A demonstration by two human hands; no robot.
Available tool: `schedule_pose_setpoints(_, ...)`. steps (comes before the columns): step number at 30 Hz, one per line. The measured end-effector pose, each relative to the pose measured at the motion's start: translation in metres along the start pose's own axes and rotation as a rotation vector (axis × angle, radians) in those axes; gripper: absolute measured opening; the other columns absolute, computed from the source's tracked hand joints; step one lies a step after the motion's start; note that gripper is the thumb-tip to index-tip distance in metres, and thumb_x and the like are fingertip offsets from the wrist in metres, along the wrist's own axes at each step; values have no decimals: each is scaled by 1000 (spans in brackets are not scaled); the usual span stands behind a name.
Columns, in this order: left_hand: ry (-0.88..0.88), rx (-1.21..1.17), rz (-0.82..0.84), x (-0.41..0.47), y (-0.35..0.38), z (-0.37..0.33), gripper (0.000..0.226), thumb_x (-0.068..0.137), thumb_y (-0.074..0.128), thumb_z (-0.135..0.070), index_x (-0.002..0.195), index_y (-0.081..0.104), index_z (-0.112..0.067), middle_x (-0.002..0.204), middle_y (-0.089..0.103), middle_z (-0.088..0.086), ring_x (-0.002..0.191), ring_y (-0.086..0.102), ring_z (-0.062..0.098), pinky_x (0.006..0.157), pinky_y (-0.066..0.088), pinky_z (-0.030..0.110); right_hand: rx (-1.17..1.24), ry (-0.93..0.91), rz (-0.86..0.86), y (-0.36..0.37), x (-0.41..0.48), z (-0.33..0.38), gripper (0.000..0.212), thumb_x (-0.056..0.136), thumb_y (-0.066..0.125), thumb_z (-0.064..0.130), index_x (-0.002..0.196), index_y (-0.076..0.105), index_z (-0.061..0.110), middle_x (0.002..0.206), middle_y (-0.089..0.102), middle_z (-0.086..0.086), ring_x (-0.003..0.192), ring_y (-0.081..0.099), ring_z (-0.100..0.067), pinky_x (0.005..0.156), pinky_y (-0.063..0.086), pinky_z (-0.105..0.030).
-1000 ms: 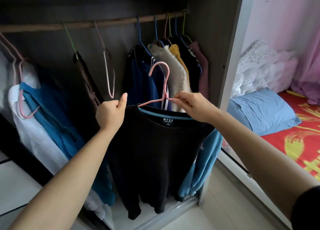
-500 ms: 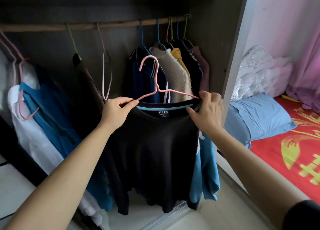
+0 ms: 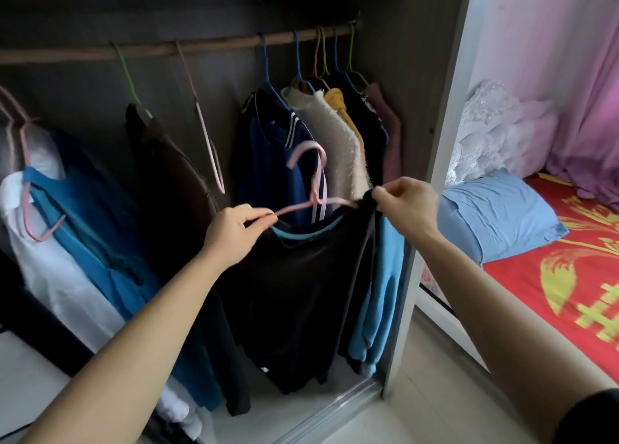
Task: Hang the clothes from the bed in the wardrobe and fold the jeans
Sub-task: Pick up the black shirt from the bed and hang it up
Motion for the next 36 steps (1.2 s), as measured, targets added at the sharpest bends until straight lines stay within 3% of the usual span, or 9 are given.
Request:
schedule_pose_setpoints(3,-70,-232,-80,3,-11,7,13,87,74,-32,98,78,-27,88,74,-12,88,69,2,83,51,16,-165,-148,253,23,-10,5,6,76,72,29,72,72,24,60,68,13,62,62,5,72,53,-21)
schedule_pose_setpoints(7,-92,-354,-54,-2,-15,11,8,86,75,-30,93,78,-30,92,75,-15,94,69,1,82,45,5,-213,-342,252,10,-5,9,20,88,68,49,85,73,30,82,63,12,76,60,-1,72,44,-20)
schedule_pose_setpoints(11,-68,-415,-7,3,-26,2,8,86,75,-29,92,79,-30,92,76,-10,96,69,3,84,46,7,-298,-526,283,5,1,24,42,96,46,60,125,59,34,118,57,9,109,50,-12,95,37,-33)
schedule_pose_setpoints(14,-72,-460,6,10,-38,-5,7,86,74,-30,88,80,-33,93,76,-9,98,69,3,83,48,9,-338,-591,459,12,2,39,45,97,38,68,114,61,33,86,63,25,77,59,1,72,42,-14)
schedule_pose_setpoints(17,-120,-507,-72,15,-49,-5,10,89,70,-35,86,80,-34,92,76,-9,98,68,1,81,46,11,-342,-670,358,-2,9,44,41,95,41,67,100,62,31,73,59,23,63,57,-4,55,40,-14)
schedule_pose_setpoints(22,-4,-162,-64,20,-45,-6,31,90,59,-49,82,76,-25,73,68,10,75,65,25,71,50,40,-260,-636,269,-21,10,45,27,95,47,63,95,62,41,63,55,14,54,50,-11,50,37,-18)
schedule_pose_setpoints(26,13,1,-2,26,-28,-3,27,91,56,-48,78,73,-32,65,64,-11,65,60,7,63,49,33,-321,-579,252,-29,3,45,25,92,49,62,94,64,42,61,57,14,56,54,-8,51,38,-18)
schedule_pose_setpoints(31,418,499,-217,46,-22,-30,23,90,61,-34,107,71,-22,118,61,1,115,52,24,91,46,46,-444,-484,194,-40,-9,47,26,96,54,54,102,69,34,66,62,4,65,60,-17,63,52,-42)
schedule_pose_setpoints(36,290,962,-94,78,-28,0,41,93,52,-43,125,63,-20,143,51,10,142,30,29,111,20,58,-528,-425,81,-39,-19,54,29,96,53,56,100,68,32,65,61,5,65,59,-22,57,47,-35)
Point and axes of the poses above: each hand's wrist, its own x-axis towards the middle knuckle, its own y-axis out of the palm, z = x × y, the point moved 6 cm from there along x, towards the middle knuckle
